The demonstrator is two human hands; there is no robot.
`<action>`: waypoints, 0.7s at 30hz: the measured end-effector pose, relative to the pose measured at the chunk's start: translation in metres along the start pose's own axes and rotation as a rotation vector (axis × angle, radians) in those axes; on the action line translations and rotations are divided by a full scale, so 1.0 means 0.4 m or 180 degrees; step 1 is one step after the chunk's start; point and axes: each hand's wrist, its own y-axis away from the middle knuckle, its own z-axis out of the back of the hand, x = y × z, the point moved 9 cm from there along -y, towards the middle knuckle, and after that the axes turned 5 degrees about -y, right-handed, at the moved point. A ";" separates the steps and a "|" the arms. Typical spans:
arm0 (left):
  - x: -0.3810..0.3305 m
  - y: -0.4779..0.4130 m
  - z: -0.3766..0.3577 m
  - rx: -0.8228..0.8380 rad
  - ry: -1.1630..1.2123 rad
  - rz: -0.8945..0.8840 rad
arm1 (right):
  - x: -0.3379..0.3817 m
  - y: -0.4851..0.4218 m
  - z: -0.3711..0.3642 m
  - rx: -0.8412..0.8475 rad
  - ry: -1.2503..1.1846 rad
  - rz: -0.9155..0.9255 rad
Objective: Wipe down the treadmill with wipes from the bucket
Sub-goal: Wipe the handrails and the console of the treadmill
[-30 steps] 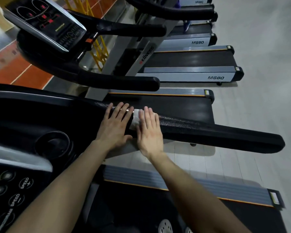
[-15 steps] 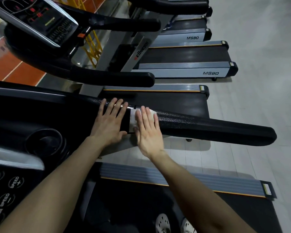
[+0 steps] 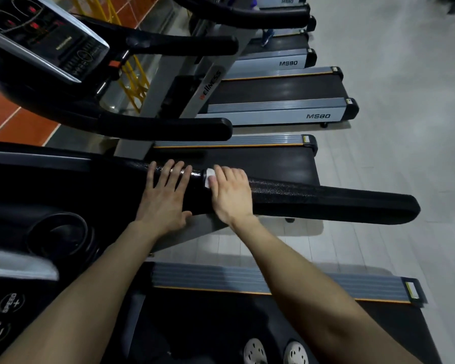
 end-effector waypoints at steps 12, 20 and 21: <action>-0.042 -0.055 0.093 -0.0179 0.0621 0.0467 | -0.593 0.218 0.182 -0.0302 0.1087 -0.1656; -0.271 -0.199 0.176 -0.0704 0.1088 -0.0201 | -0.326 0.099 0.100 0.0101 0.0268 -0.0026; -0.307 -0.216 0.183 -0.0708 0.1170 -0.0293 | -0.437 0.137 0.142 -0.0034 0.0468 -0.0179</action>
